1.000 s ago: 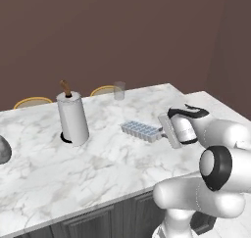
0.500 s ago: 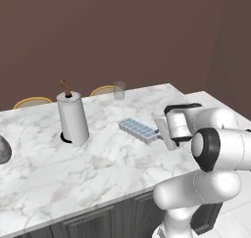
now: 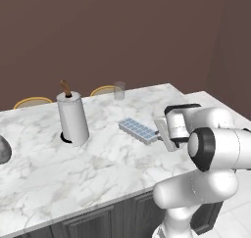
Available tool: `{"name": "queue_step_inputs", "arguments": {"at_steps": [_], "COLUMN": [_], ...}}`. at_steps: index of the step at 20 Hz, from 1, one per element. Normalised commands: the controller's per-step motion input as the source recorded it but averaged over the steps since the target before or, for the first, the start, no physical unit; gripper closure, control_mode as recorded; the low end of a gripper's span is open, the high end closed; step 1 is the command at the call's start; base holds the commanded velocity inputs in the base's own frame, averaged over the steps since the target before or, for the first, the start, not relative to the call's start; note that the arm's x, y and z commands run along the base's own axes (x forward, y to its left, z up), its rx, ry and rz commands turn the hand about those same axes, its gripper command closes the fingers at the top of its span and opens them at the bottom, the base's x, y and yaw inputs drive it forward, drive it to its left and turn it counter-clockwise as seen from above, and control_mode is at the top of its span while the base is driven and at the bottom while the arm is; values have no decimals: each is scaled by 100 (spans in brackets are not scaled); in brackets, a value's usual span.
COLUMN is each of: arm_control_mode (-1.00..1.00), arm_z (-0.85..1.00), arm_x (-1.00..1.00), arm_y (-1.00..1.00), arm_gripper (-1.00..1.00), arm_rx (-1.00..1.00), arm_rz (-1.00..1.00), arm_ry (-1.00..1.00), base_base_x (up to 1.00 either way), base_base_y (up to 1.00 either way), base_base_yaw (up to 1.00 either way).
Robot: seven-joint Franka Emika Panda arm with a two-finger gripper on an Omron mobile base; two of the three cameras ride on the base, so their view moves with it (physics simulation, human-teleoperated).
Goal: Open the freezer door, pick up the ice cube tray from the freezer, and place it on the dining counter.
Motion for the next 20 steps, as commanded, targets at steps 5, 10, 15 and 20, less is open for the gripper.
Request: {"name": "queue_step_inputs", "arguments": {"at_steps": [5, 10, 15, 20], "arm_control_mode": [-100, -100, -100, -100], "arm_z": [0, 0, 0, 0], "arm_x": [0, 0, 0, 0], "arm_y": [0, 0, 0, 0], "arm_gripper": [100, -100, -100, -100], "arm_rx": [0, 0, 0, 0], "arm_rz": [0, 0, 0, 0], "arm_ry": [0, 0, 0, 0], "base_base_x": [0, 0, 0, 0], "base_base_y": [0, 0, 0, 0], "base_base_yaw": [0, 0, 0, 0]}}
